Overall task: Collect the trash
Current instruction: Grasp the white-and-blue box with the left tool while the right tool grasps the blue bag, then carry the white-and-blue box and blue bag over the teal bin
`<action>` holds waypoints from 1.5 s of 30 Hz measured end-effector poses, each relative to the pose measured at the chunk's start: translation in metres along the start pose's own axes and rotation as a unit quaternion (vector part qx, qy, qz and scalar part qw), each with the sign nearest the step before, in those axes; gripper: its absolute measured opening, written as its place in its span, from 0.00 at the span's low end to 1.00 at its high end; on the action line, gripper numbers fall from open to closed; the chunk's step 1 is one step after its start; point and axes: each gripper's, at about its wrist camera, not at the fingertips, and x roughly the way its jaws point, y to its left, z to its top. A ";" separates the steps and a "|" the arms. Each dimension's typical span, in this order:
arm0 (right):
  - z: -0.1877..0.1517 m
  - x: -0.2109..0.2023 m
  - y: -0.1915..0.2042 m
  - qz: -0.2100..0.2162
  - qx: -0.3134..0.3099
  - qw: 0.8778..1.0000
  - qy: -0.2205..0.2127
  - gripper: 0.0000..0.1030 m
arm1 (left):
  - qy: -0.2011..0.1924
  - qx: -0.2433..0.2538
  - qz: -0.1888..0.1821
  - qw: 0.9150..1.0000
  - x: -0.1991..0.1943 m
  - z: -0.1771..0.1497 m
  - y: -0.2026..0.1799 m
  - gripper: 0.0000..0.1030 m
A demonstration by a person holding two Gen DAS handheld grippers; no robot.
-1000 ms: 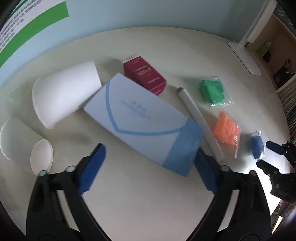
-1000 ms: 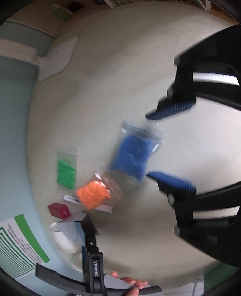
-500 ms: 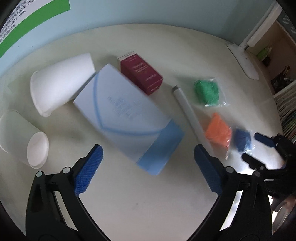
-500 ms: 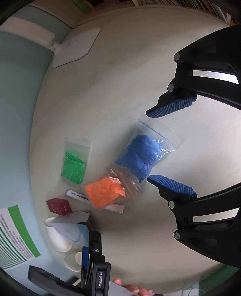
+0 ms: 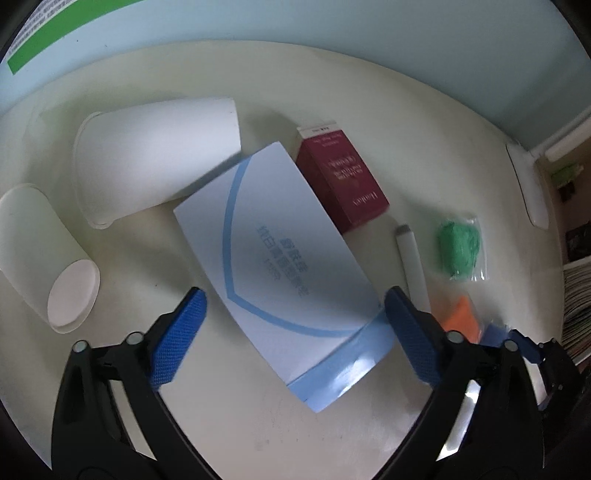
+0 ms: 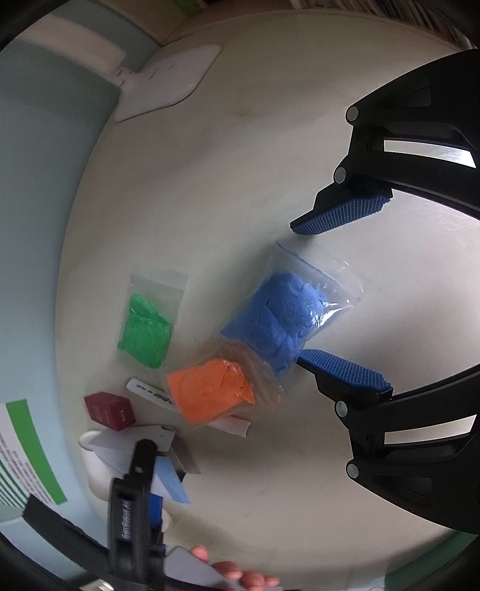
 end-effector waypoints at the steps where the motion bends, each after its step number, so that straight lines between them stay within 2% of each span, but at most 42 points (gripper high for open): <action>1: 0.002 0.001 -0.001 0.001 0.000 1.000 -0.003 0.62 | 0.004 0.008 0.001 1.000 0.003 0.000 0.000 0.83; 2: 0.002 0.000 -0.001 0.001 0.002 1.000 -0.005 0.61 | 0.004 0.015 0.004 1.000 0.004 0.001 -0.002 0.81; 4: 0.004 -0.001 -0.003 0.002 0.006 1.000 -0.009 0.49 | -0.003 0.041 0.007 0.999 0.002 0.000 -0.007 0.65; 6: 0.007 -0.001 -0.005 0.005 0.012 1.000 -0.005 0.31 | -0.003 0.049 0.004 0.999 0.002 0.001 -0.013 0.59; 13: 0.001 -0.009 -0.004 0.007 0.028 1.000 -0.004 0.16 | -0.003 0.065 -0.004 0.998 -0.004 -0.008 -0.009 0.55; 20: -0.010 -0.028 0.002 0.007 0.057 0.998 -0.015 0.14 | -0.017 0.121 -0.007 0.992 -0.029 -0.031 -0.005 0.54; 26: -0.024 -0.061 0.004 0.001 0.091 0.995 -0.033 0.13 | -0.036 0.165 -0.012 0.986 -0.053 -0.046 -0.004 0.53; 33: -0.065 -0.104 0.022 -0.026 0.151 0.986 -0.061 0.13 | -0.056 0.230 -0.040 0.971 -0.088 -0.069 -0.028 0.53; 35: -0.080 -0.116 0.029 -0.037 0.173 0.982 -0.068 0.13 | -0.061 0.257 -0.048 0.963 -0.097 -0.080 -0.036 0.53; 38: -0.113 -0.137 0.041 -0.058 0.215 0.972 -0.078 0.13 | -0.065 0.306 -0.068 0.948 -0.103 -0.095 -0.055 0.53; 40: -0.140 -0.153 0.049 -0.075 0.249 0.962 -0.085 0.13 | -0.065 0.345 -0.084 0.932 -0.109 -0.112 -0.071 0.53; 43: -0.184 -0.173 0.063 -0.100 0.299 0.944 -0.092 0.13 | -0.063 0.406 -0.109 0.905 -0.115 -0.142 -0.096 0.53; 45: -0.217 -0.187 0.071 -0.114 0.333 0.931 -0.094 0.13 | -0.060 0.453 -0.125 0.880 -0.124 -0.173 -0.117 0.53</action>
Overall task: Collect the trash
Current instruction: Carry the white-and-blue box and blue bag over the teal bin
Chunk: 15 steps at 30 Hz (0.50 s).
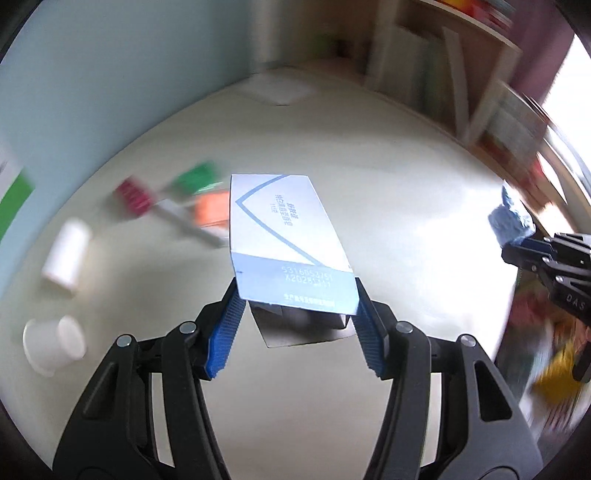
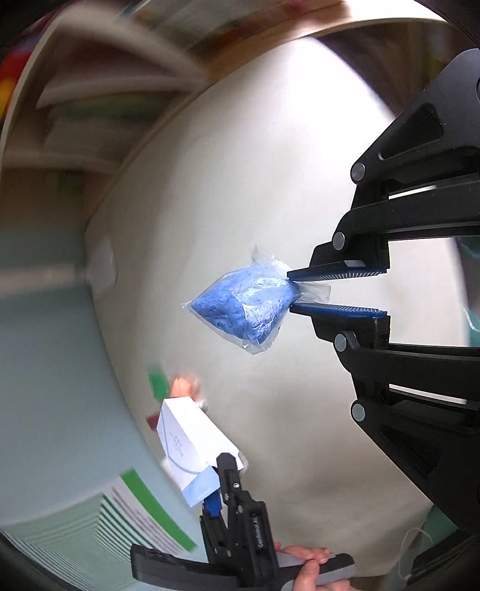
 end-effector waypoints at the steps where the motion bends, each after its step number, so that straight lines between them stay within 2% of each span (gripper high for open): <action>1: -0.016 -0.011 -0.010 -0.009 0.020 1.000 -0.002 0.13 | 0.002 0.019 -0.011 1.000 0.001 0.000 -0.016 0.53; 4: -0.062 -0.041 -0.036 -0.036 0.067 0.997 -0.004 0.13 | 0.008 0.071 -0.044 0.996 -0.003 -0.005 -0.068 0.53; 7: -0.111 -0.067 -0.066 -0.059 0.116 0.992 -0.005 0.13 | 0.012 0.126 -0.075 0.989 -0.005 -0.013 -0.126 0.53; 10: -0.156 -0.085 -0.092 -0.071 0.158 0.985 0.001 0.13 | 0.018 0.183 -0.104 0.977 -0.005 -0.027 -0.193 0.53; 15: -0.246 -0.108 -0.141 -0.078 0.233 0.969 0.026 0.13 | 0.052 0.242 -0.141 0.959 0.004 -0.063 -0.289 0.53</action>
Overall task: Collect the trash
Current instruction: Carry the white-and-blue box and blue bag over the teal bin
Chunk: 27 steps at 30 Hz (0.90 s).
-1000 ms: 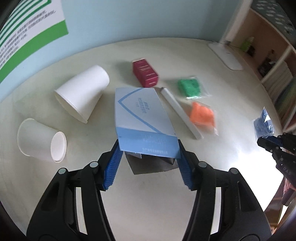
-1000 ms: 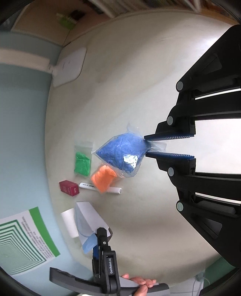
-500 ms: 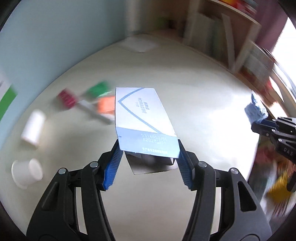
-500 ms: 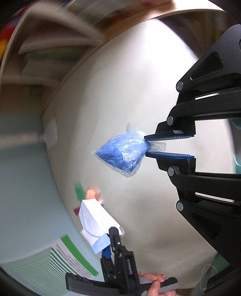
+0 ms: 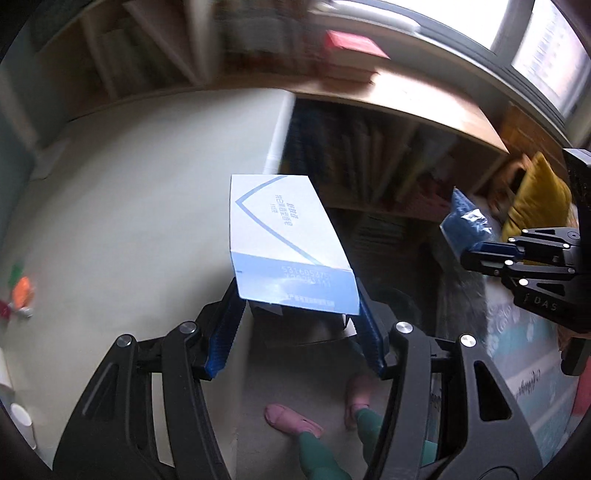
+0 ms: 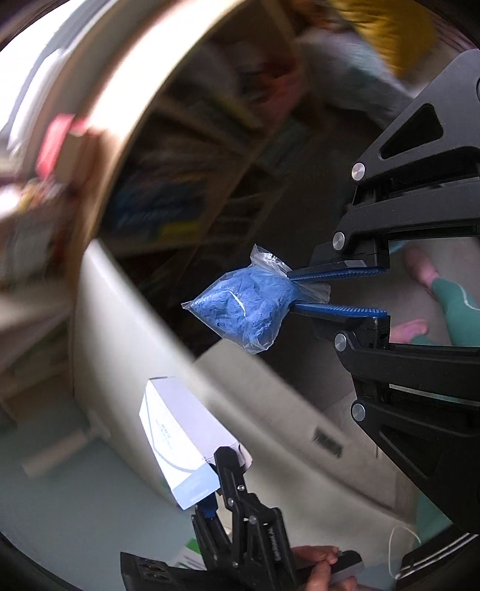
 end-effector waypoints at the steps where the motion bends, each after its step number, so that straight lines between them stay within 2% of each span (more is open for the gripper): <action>1: -0.008 -0.001 -0.011 -0.002 0.007 1.000 0.005 0.13 | 0.010 0.010 -0.008 1.000 0.010 0.001 -0.018 0.53; 8: -0.075 0.010 -0.096 0.010 0.079 0.996 0.044 0.13 | 0.079 0.068 -0.037 0.994 0.079 -0.005 -0.118 0.53; 13: -0.105 0.035 -0.132 0.021 0.106 0.991 0.075 0.13 | 0.133 0.111 -0.049 0.984 0.132 -0.027 -0.167 0.53; 18: -0.126 0.063 -0.160 0.036 0.140 0.984 0.101 0.13 | 0.178 0.129 -0.060 0.974 0.180 -0.040 -0.202 0.53; 27: -0.156 0.105 -0.190 0.054 0.182 0.973 0.134 0.13 | 0.227 0.155 -0.059 0.960 0.237 -0.063 -0.236 0.53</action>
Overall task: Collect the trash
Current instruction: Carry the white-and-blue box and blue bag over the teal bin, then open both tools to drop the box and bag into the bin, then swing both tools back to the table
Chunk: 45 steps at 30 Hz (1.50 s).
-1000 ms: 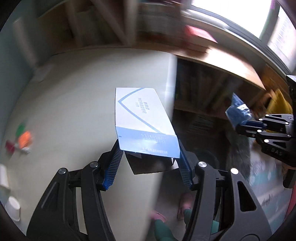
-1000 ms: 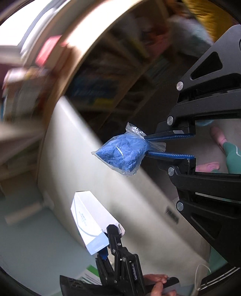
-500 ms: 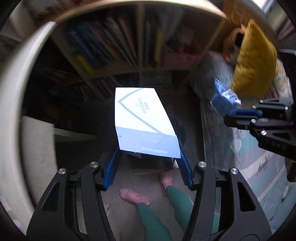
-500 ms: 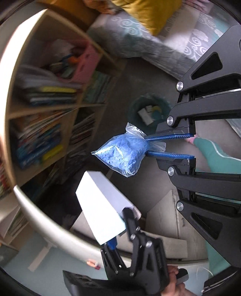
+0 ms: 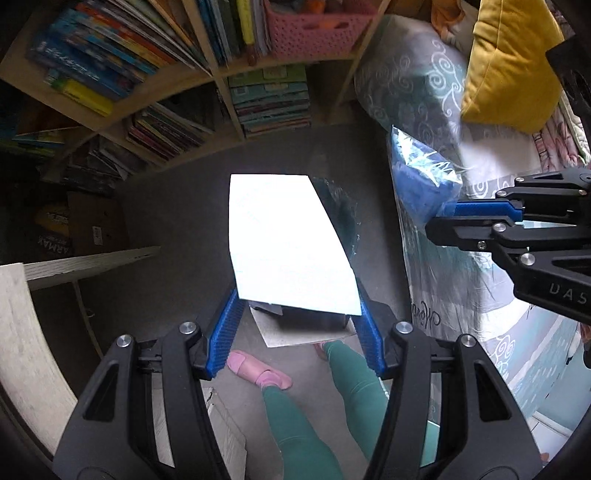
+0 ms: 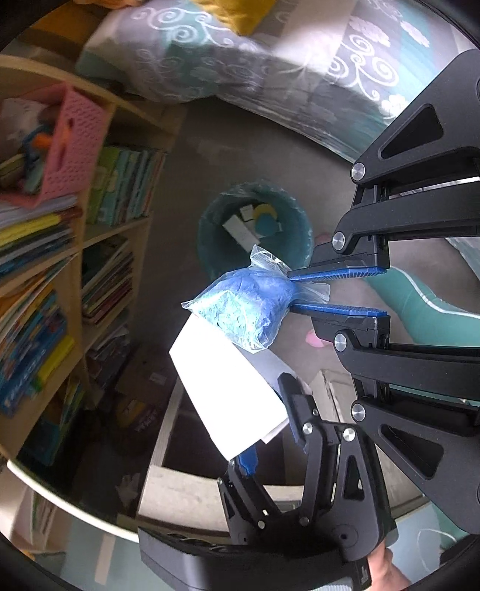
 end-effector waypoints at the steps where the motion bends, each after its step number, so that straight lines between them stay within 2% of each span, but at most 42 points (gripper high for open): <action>1: 0.000 0.002 -0.002 0.001 0.002 1.000 0.002 0.13 | 0.002 0.004 0.000 1.000 0.001 -0.001 -0.001 0.53; 5: -0.003 0.010 -0.010 0.003 0.007 1.000 0.008 0.19 | 0.003 0.028 0.006 1.000 0.006 -0.001 -0.012 0.56; 7: -0.005 0.010 -0.014 -0.005 0.017 1.000 0.007 0.41 | 0.001 0.036 0.014 0.999 0.009 0.002 -0.018 0.73; 13: -0.010 -0.001 -0.024 -0.003 0.032 0.999 -0.010 0.43 | -0.002 0.035 0.016 0.999 0.006 0.002 -0.018 0.82; 15: -0.012 -0.005 -0.026 -0.004 0.032 0.999 -0.015 0.48 | -0.004 0.036 0.020 0.999 0.005 0.002 -0.018 0.82; 24: -0.015 -0.032 -0.018 0.000 0.028 0.999 -0.037 0.56 | -0.027 0.015 0.016 0.999 -0.021 -0.004 -0.007 0.84; 27: -0.014 -0.046 -0.009 -0.005 0.016 0.999 -0.050 0.67 | -0.040 0.002 0.013 0.999 -0.037 -0.006 -0.001 0.86; 29: -0.013 -0.056 -0.001 -0.005 0.006 0.998 -0.058 0.70 | -0.049 -0.007 0.012 0.999 -0.050 -0.010 0.006 0.87; 32: -0.008 -0.073 0.013 -0.011 -0.002 0.997 -0.072 0.85 | -0.062 -0.019 0.014 0.998 -0.068 -0.014 0.013 0.94; 40: 0.013 -0.113 0.060 -0.008 -0.047 0.994 -0.100 0.87 | -0.115 -0.036 0.061 0.991 -0.132 -0.035 0.036 0.93; 45: 0.035 -0.140 0.112 0.000 -0.129 0.984 -0.123 0.87 | -0.155 -0.080 0.074 0.982 -0.179 -0.058 0.066 0.93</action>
